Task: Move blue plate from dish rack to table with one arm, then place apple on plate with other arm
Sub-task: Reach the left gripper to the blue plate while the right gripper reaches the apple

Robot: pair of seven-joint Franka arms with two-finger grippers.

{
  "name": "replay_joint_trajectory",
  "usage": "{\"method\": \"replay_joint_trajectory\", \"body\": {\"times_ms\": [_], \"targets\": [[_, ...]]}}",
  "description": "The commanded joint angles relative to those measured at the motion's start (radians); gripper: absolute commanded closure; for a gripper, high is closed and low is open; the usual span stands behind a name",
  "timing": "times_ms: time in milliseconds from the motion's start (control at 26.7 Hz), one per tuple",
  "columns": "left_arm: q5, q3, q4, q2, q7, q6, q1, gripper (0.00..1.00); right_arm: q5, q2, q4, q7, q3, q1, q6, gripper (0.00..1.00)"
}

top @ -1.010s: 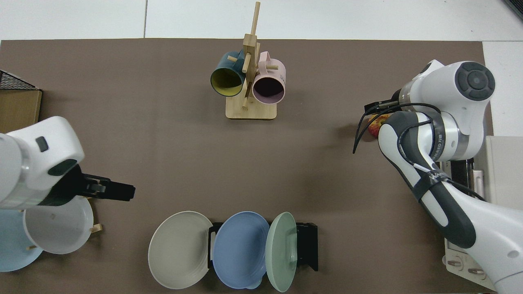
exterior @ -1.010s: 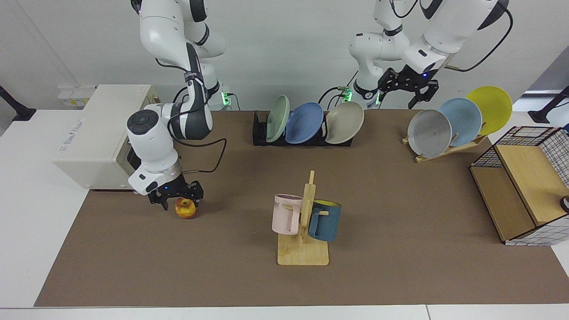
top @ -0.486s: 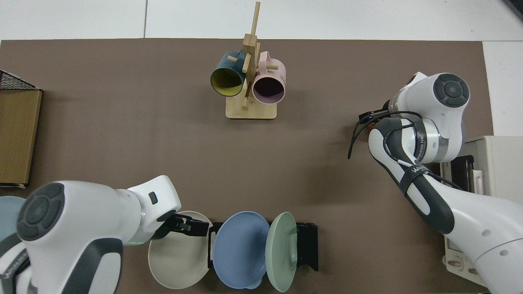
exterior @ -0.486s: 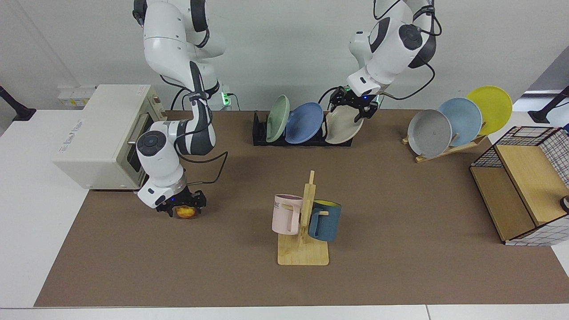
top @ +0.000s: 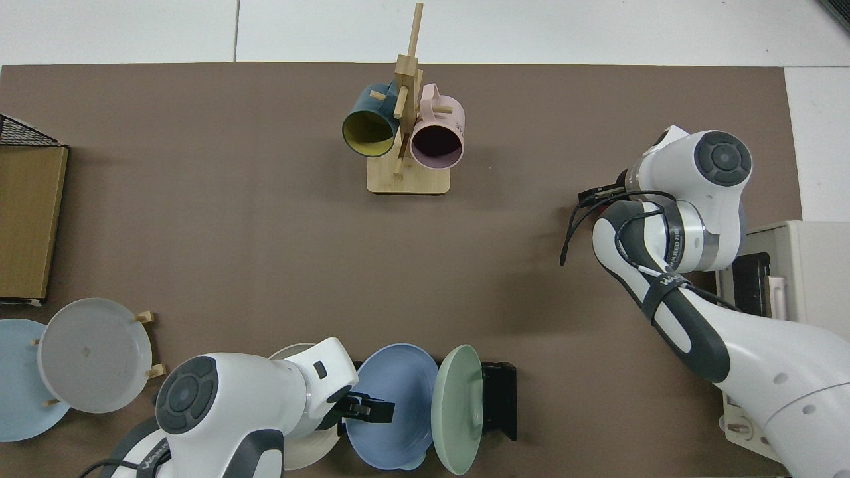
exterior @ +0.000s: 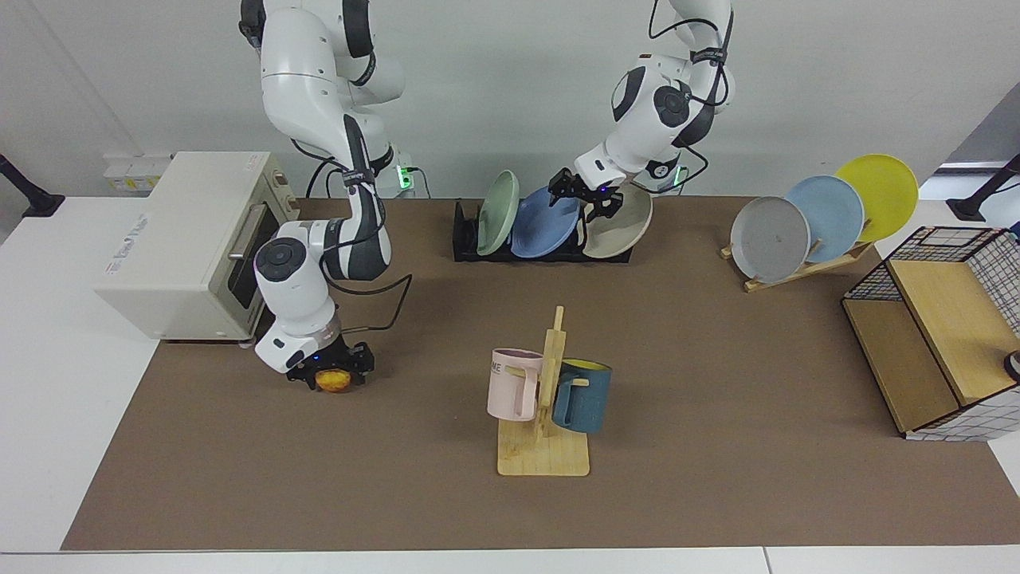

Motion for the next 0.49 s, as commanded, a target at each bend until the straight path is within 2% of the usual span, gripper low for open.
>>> {"method": "replay_joint_trajectory", "body": {"times_ms": [0,37,75,150,224,262,449], "targets": [[-0.042,-0.020,-0.021,-0.006,-0.066,0.036,-0.021,0.15,0.020,-0.013,-0.020,-0.085,0.002,-0.004,0.019,0.63],[-0.042,-0.028,-0.022,0.000,-0.081,0.038,-0.021,0.24,0.020,-0.013,-0.017,-0.114,0.002,-0.004,0.018,0.93],[-0.042,-0.037,-0.021,0.007,-0.092,0.036,-0.021,0.38,0.022,-0.012,-0.013,-0.127,0.002,-0.003,0.012,1.00],[-0.042,-0.042,-0.019,0.008,-0.098,0.027,-0.021,0.72,0.022,-0.012,-0.004,-0.125,0.002,-0.004,-0.005,1.00],[-0.039,-0.043,-0.017,0.008,-0.098,0.024,-0.019,0.93,0.020,-0.012,0.008,-0.124,0.002,-0.004,-0.027,1.00],[-0.036,-0.043,-0.016,0.010,-0.098,0.021,-0.019,1.00,0.022,-0.012,0.022,-0.124,0.002,-0.003,-0.038,1.00],[0.004,-0.042,-0.005,0.002,-0.093,0.013,-0.009,1.00,0.022,-0.012,0.049,-0.122,0.002,0.010,-0.058,1.00]]}}
